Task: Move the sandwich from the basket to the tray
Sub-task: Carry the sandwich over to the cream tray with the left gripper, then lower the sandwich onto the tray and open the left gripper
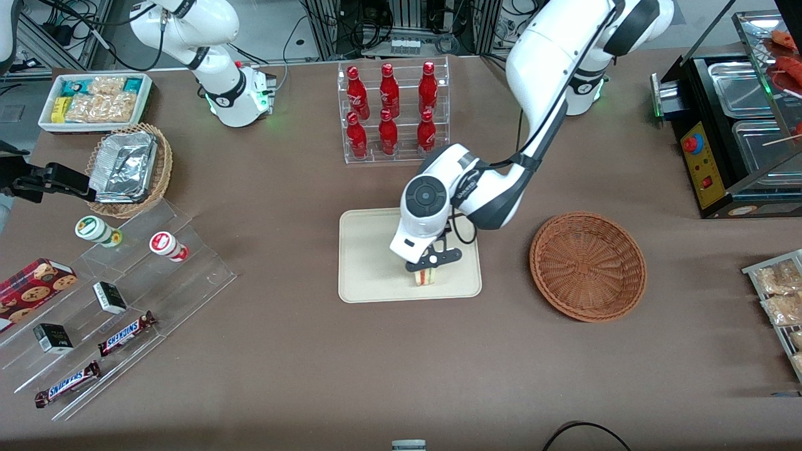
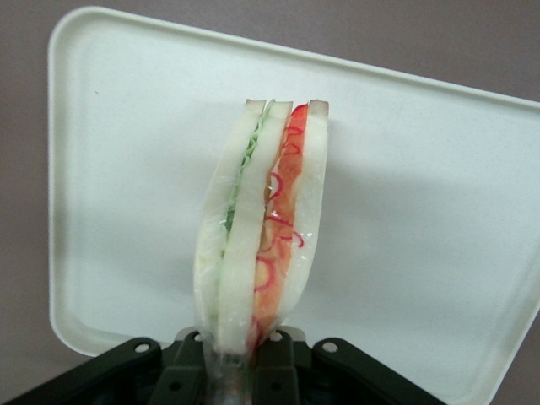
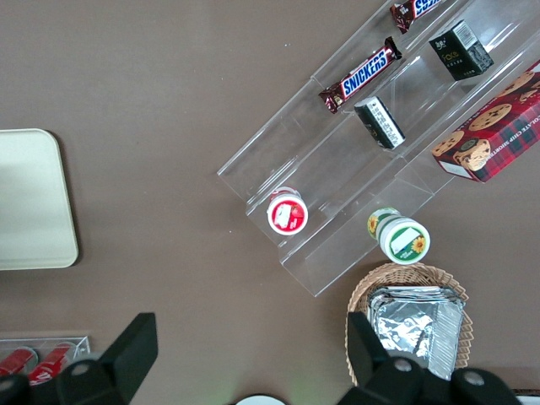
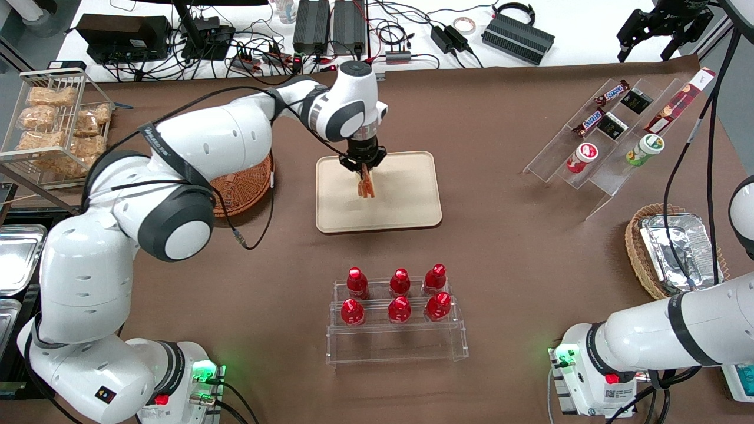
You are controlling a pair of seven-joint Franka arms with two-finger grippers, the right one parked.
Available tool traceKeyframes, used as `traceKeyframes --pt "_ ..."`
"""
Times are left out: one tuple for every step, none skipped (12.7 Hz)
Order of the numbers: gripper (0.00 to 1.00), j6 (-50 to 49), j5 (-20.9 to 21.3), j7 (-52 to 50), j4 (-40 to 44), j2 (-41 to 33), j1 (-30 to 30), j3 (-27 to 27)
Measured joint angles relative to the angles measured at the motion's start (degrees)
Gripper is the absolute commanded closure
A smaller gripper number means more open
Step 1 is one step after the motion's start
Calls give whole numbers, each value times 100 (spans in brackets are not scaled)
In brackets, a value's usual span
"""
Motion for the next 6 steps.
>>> traceKeyframes --pt "100 2 0 -77 100 101 -51 1" --pt "100 27 1 -136 175 183 -97 2" --pt "100 72 1 -184 219 243 -144 3" --pt "100 100 2 -241 244 280 -188 6" --pt "100 121 3 -297 252 307 -231 8" --pt "100 137 3 -346 253 326 -265 13"
